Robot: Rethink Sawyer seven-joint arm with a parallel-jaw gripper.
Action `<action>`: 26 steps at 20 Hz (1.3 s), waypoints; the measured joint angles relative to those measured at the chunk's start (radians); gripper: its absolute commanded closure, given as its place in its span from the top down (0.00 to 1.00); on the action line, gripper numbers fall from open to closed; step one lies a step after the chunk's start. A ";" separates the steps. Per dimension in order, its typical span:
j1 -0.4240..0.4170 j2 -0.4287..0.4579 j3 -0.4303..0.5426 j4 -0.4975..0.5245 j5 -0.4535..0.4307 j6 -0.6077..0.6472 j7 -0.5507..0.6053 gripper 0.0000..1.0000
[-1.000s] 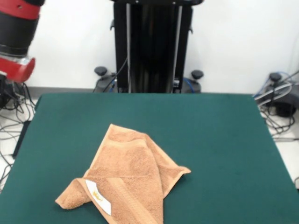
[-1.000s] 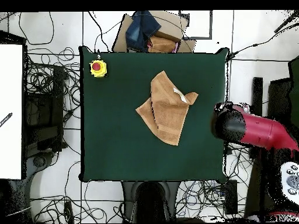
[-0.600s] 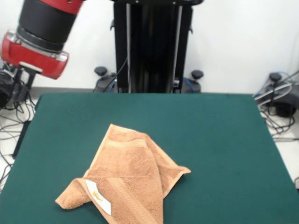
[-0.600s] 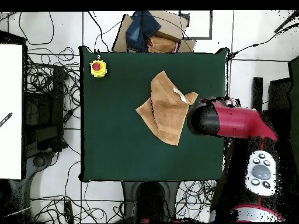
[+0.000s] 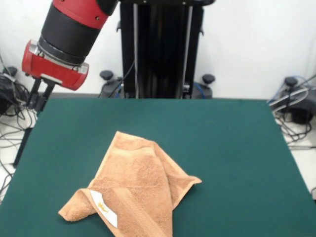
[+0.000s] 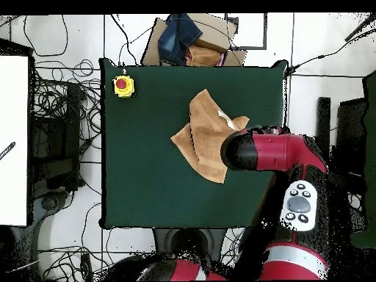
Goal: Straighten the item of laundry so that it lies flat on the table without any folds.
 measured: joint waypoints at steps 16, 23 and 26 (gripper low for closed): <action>0.072 0.113 -0.104 -0.076 0.001 0.009 0.000 0.00; 0.239 0.150 -0.236 -0.116 0.000 0.120 0.000 0.00; 0.316 0.157 -0.284 -0.136 0.012 0.220 0.000 0.00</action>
